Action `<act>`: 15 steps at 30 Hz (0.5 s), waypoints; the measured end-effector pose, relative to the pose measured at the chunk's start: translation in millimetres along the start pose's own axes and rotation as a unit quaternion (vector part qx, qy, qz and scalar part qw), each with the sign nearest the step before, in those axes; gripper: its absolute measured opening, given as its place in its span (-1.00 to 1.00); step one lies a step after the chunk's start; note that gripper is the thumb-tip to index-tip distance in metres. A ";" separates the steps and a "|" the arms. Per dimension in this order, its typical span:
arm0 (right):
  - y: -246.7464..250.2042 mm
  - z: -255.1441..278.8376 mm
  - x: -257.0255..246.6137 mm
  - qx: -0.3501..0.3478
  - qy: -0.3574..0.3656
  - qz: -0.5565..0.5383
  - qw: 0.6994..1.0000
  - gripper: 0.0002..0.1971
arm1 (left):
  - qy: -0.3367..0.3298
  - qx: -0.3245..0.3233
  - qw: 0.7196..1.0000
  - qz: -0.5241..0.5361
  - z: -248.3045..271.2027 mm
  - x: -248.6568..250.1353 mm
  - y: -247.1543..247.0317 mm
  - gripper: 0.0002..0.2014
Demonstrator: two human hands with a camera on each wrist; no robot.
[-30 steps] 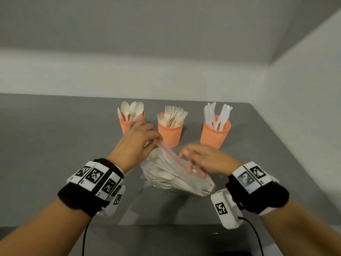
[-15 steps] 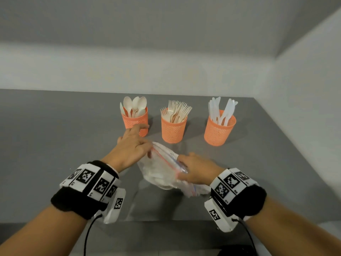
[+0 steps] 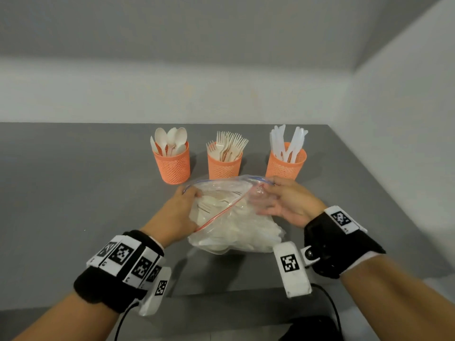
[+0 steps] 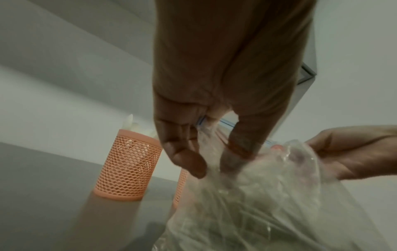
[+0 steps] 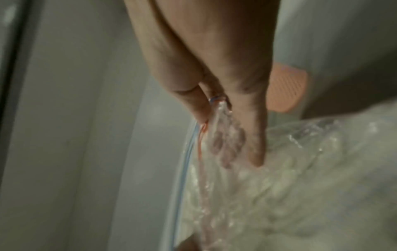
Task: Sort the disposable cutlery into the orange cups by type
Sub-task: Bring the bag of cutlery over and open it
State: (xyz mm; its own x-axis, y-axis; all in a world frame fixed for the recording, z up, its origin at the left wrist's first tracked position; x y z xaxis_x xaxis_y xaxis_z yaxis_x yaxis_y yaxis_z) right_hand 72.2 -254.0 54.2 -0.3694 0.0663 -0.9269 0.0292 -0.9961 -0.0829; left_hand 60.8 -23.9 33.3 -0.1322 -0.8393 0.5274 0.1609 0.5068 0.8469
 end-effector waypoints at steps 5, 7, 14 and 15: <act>-10.7 3.9 -6.7 -0.023 0.002 -0.235 0.972 -0.64 | -0.026 0.011 0.998 0.060 -1.9 -2.9 2.3 -0.22; -17.8 12.1 -8.4 -0.058 0.017 -0.240 0.969 -0.55 | -0.024 0.033 0.988 0.146 -0.8 -3.2 5.3 -0.24; -7.7 -4.4 16.7 0.059 0.182 0.340 0.921 -0.79 | 0.141 0.081 0.749 0.643 -5.0 -20.7 18.0 -0.60; -6.1 -0.9 17.2 0.045 0.173 0.328 0.928 -0.71 | 0.166 0.064 0.695 0.697 -6.6 -26.5 20.6 -0.61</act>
State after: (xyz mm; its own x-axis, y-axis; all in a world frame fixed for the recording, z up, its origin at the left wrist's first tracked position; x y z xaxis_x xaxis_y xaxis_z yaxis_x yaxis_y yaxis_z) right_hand 66.5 -246.8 38.5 0.0206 -0.5565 -0.8306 0.0597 -0.8286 0.5567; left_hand 74.1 7.5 36.3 0.3019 0.4951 0.8147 -0.1839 0.8688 -0.4598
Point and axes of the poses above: each hand's wrist, its own z-axis away from the middle knuckle, its own y-axis out of the back of the hand, x = y × z, the point moved 1 cm from there along -z, towards the middle knuckle, and after that the axes turned 3 degrees about x, right-handed, at the moved point
